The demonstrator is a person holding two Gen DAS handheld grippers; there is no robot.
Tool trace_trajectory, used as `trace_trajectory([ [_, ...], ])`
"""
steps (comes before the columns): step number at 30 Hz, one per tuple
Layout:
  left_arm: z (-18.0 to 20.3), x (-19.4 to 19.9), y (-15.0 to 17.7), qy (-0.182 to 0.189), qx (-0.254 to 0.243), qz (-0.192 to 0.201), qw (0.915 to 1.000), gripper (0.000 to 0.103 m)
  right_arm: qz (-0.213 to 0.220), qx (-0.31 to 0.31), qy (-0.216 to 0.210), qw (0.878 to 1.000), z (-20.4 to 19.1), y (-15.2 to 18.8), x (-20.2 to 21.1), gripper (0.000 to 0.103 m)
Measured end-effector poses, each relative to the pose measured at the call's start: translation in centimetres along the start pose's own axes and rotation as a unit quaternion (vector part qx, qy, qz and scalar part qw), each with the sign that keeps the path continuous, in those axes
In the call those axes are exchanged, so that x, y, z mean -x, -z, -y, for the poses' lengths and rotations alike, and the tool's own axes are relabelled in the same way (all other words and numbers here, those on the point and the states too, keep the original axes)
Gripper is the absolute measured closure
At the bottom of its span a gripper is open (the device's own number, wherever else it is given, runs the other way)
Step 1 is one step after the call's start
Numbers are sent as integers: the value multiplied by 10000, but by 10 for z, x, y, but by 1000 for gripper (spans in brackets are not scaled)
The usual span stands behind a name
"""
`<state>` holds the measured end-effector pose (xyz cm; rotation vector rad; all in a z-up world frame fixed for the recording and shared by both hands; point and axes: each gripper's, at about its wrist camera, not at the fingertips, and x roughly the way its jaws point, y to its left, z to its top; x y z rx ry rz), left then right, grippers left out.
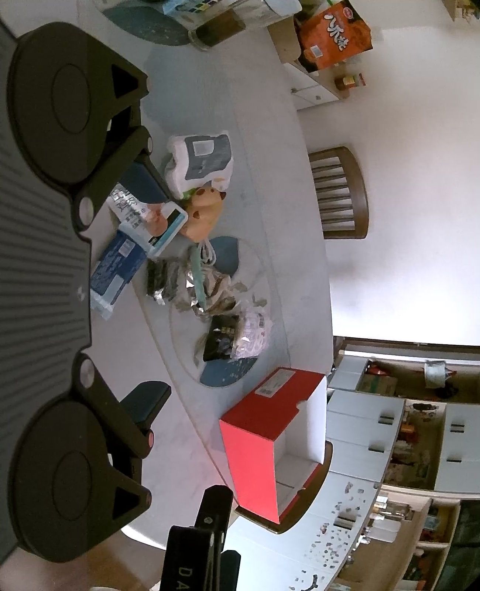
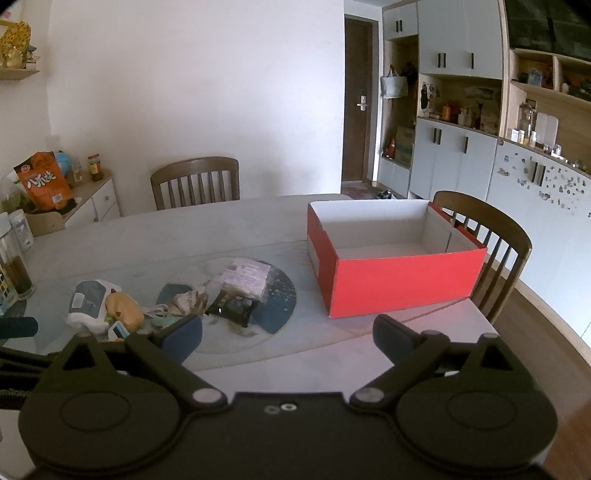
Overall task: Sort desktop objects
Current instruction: 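Move both tools toward the packets on the glass turntable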
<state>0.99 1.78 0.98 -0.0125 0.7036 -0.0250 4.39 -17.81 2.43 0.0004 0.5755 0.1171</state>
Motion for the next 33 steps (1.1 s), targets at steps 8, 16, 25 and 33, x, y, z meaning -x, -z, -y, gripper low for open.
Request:
trace_trajectory([
  [8,-12,-10,-9,45,-37,12,10000,0,-15,5,-11,10000,-10,-8,-13,4],
  [16,-29,-18,-18,80,-45,39,10000,0,-14,-31,27,10000,-21,-16,-23,4],
  [25,-53,-30,-26,54,-56,111,9999,0,73,-121,92,9999,-36,-24,-34,4],
  [33,-77,-47,-31,-161,174,112,9997,0,11,-130,57,9999,-38,-29,-52,4],
])
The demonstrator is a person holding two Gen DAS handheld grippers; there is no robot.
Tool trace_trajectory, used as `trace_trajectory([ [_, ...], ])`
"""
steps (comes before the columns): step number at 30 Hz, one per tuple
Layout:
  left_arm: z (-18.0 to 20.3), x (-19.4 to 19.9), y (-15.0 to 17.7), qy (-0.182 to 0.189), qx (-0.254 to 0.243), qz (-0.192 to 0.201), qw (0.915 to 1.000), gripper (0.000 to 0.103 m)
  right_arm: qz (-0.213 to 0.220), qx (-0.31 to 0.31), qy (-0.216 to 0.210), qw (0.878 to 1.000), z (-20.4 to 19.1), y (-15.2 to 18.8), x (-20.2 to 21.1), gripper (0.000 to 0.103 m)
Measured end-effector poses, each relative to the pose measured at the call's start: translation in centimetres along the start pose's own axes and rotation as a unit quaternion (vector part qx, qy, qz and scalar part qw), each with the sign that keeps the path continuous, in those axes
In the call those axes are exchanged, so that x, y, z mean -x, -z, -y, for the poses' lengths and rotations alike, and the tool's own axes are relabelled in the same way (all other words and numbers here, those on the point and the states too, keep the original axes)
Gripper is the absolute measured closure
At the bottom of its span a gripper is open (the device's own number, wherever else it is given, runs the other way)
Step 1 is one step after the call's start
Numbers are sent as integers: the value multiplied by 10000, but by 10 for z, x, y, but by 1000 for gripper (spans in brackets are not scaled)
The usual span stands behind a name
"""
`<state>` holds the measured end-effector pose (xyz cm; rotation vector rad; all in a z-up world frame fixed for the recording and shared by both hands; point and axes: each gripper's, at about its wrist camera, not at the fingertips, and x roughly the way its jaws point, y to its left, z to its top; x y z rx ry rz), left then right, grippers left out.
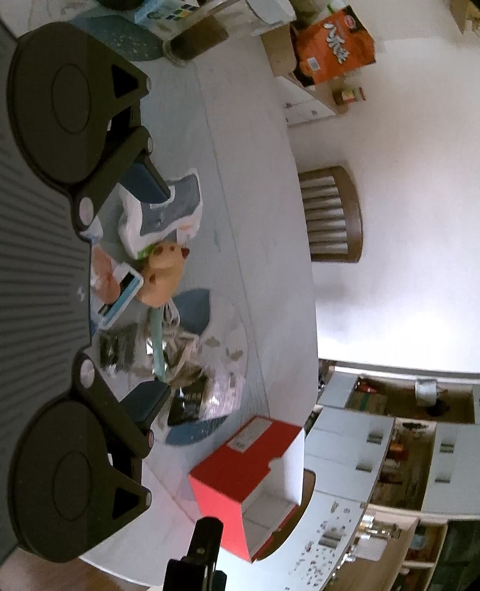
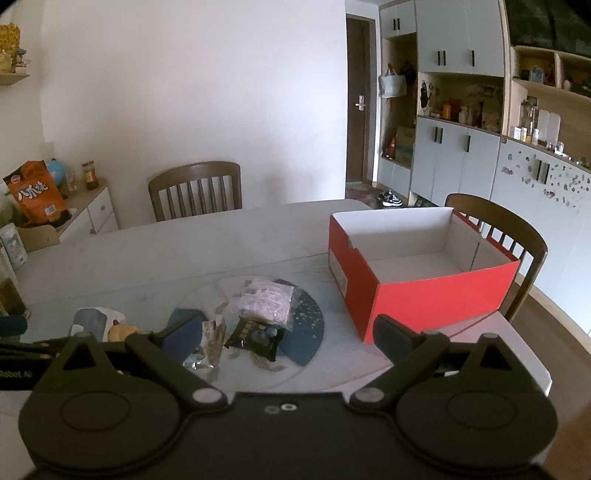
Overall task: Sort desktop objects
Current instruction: 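Move both tools toward the packets on the glass turntable, then grasp the pink-printed plastic bag with right tool while left grasps white grey-printed packet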
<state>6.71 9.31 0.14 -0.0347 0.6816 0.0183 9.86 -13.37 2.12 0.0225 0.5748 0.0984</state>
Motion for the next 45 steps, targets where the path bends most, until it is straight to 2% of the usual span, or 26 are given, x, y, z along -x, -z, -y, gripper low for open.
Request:
trace_trajectory([
  [18,-39,-56,-5,-887,652,-203,9937,1,-323,202,-341,9987,4,-22,-94,4],
  [26,-66,-75,-7,-1075,906,-214,9898,6,-403,360,-464,9975,-11,-28,-125,4],
  [35,-91,-102,-7,-1057,1177,-401,9866,17,-483,463,-426,9968,-24,-31,-160,4],
  [45,-102,-123,-10,-943,1318,-524,9854,24,-698,455,-305,9961,-33,-23,-211,3],
])
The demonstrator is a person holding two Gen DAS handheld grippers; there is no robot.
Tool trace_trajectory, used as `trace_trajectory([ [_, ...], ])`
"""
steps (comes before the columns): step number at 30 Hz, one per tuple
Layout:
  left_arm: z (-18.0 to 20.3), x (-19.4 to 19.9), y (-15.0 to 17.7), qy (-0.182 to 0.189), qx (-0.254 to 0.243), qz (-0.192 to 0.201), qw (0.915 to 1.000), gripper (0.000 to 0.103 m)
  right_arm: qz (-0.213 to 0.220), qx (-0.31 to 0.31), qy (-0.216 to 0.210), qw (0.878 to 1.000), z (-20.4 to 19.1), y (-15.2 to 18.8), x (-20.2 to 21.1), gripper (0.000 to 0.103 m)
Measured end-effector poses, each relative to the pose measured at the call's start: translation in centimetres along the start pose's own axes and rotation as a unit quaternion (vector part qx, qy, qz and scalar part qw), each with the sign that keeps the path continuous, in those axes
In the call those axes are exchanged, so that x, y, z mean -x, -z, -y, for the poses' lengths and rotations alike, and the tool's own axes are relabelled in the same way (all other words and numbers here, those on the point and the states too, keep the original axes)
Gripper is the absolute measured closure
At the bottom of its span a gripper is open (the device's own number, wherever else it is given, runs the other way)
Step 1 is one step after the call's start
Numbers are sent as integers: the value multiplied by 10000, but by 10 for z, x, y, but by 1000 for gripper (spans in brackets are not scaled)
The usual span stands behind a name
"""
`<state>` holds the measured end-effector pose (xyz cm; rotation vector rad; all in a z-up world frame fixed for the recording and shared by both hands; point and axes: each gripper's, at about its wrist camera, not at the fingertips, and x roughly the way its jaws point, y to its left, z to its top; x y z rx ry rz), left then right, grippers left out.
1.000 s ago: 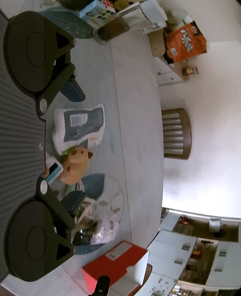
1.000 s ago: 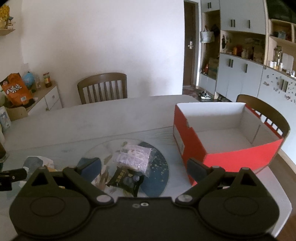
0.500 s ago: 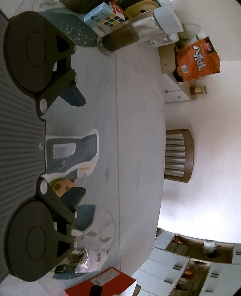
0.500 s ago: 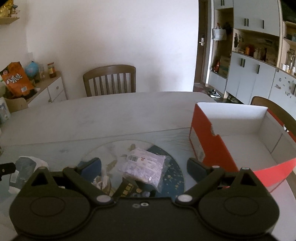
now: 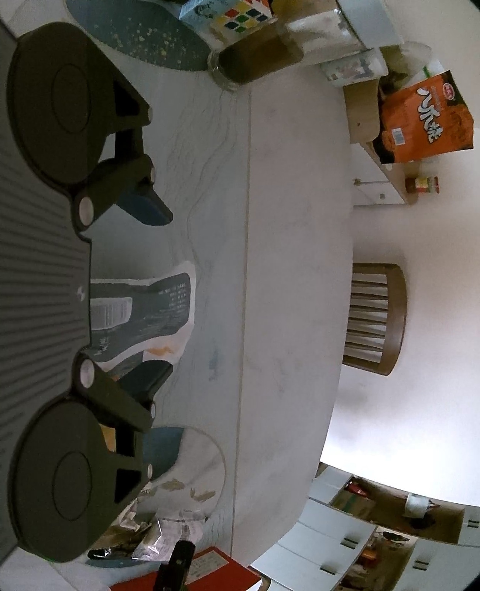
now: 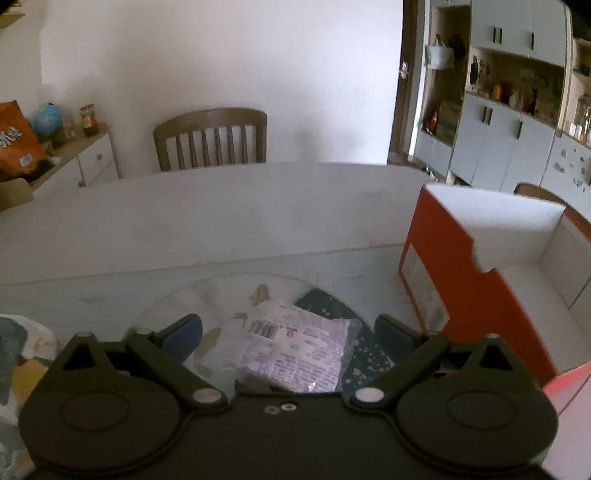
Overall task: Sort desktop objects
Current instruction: 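Grasp the pink-printed plastic bag with right tool while left grasps white grey-printed packet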
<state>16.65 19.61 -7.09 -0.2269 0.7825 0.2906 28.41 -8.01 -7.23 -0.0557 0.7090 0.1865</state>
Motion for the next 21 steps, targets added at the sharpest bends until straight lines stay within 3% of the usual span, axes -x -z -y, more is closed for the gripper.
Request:
trace_trajectory([
  [7,-3,-14,4,17,32,-166,9999,24,-357,6,219,9991,-1,3,-33,3],
  [10,-3,-20,6,29,45,-278,9996,37,-551,-146,197,9982,3,4,-43,7],
  [13,-6,-23,8,37,160,-351,9992,41,-646,-247,105,9976,3,5,-46,13],
  [17,-7,-24,9,155,249,-399,9988,63,-701,-242,85,9972,1,4,-45,19],
  [21,-11,-26,8,268,411,-465,9977,71,-704,-224,54,9973,1,2,-43,26],
])
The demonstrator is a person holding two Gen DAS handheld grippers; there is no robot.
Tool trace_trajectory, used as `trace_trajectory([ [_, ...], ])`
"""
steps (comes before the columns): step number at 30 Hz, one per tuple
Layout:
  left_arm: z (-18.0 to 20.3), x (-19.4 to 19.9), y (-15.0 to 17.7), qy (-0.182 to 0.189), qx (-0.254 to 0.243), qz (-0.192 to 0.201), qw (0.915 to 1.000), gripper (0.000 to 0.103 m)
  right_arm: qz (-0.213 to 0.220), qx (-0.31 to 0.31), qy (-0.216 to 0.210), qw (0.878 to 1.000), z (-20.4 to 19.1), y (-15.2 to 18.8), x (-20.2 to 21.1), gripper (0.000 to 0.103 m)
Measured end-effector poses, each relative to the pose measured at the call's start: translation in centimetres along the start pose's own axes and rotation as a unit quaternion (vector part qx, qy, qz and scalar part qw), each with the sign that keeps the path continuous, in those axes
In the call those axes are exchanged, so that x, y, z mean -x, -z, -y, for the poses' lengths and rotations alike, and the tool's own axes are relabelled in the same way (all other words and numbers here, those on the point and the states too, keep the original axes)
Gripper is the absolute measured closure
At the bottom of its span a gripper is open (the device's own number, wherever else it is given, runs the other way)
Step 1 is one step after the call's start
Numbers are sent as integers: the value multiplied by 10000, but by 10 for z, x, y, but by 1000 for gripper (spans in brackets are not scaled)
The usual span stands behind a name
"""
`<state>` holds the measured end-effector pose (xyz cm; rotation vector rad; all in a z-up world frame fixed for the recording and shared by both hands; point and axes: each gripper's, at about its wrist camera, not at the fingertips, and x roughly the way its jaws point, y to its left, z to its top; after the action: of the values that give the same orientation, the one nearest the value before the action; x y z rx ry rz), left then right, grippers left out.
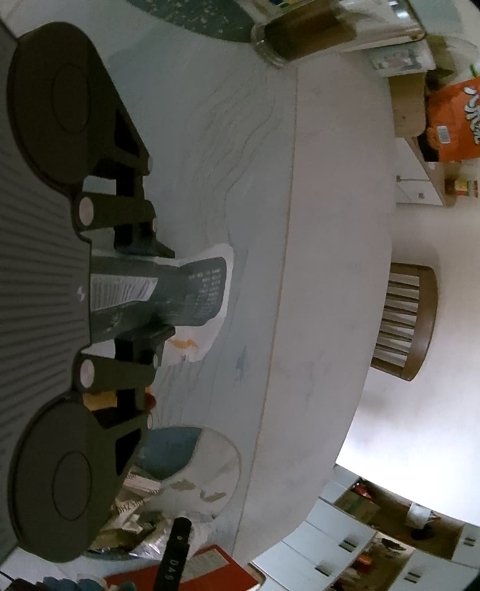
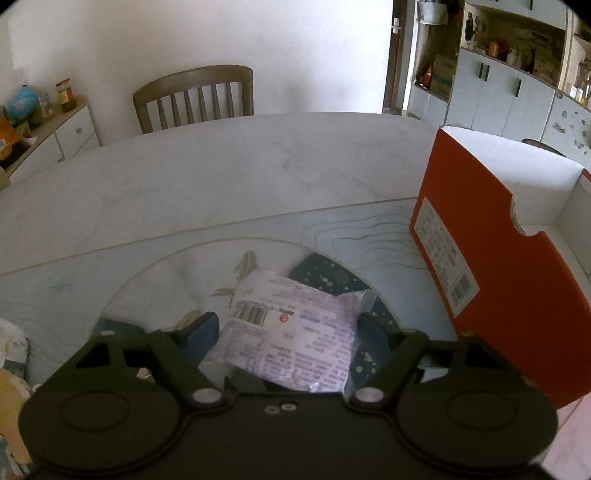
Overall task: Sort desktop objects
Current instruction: 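Grasp the pink-printed plastic bag with right tool while left grasps white grey-printed packet, then carry both held packets over the red shoebox and lower them inside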
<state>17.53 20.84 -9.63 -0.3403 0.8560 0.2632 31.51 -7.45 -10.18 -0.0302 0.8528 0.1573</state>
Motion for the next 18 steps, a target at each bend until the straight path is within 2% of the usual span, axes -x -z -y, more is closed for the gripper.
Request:
trace_trajectory([
  [5,-4,2,-2,140,117,-2,9998,86,-24,-45,-40,10000,3,-3,4,39],
  [18,-4,29,-9,358,164,270,9989,90,204,-102,-1,9997,10,-7,35,41],
])
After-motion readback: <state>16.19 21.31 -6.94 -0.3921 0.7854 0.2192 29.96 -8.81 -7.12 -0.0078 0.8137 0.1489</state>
